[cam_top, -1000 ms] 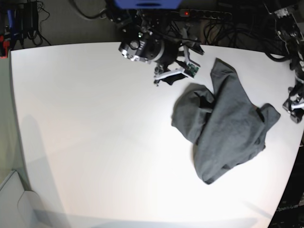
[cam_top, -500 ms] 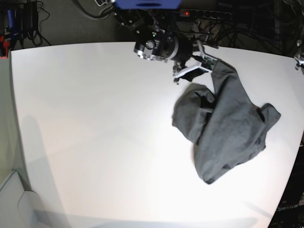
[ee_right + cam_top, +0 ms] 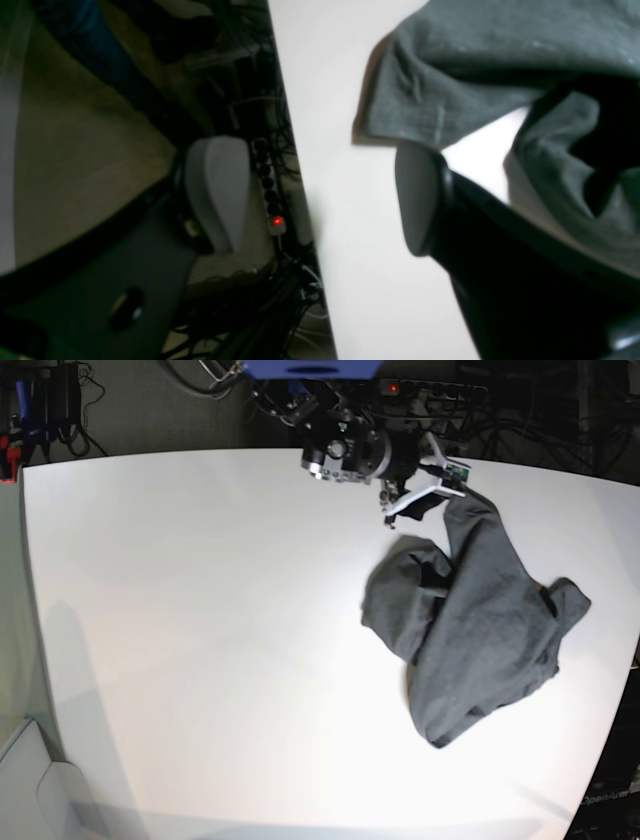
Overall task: Layout the t-shirt on the table in an organized manner, then fold the t-shirt properly
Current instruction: 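Reach the right gripper to the t-shirt edge and grasp it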
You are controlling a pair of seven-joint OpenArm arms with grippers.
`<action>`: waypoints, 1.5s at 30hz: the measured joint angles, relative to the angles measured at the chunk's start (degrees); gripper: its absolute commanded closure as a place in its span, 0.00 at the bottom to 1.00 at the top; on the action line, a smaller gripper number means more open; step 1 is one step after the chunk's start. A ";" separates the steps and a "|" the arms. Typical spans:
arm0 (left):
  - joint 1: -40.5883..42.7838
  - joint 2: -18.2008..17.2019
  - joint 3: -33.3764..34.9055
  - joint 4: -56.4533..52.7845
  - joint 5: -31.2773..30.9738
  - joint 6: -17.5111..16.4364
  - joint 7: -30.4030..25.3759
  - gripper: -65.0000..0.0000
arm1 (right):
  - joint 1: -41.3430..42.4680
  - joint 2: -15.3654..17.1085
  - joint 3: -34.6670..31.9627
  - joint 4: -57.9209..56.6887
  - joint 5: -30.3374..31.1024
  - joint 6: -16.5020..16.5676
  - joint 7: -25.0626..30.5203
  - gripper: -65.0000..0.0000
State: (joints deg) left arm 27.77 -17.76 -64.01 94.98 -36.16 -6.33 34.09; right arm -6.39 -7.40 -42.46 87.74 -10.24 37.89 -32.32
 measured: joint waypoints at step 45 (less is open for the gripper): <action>-8.00 -5.14 -11.61 -0.33 0.94 -1.25 11.13 0.52 | -0.31 -0.07 0.17 2.58 0.02 0.00 -0.15 0.29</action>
State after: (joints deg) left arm 19.77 -22.90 -75.61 94.65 -35.22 -7.57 45.21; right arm -6.70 -7.46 -42.28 90.32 -10.22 37.89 -32.47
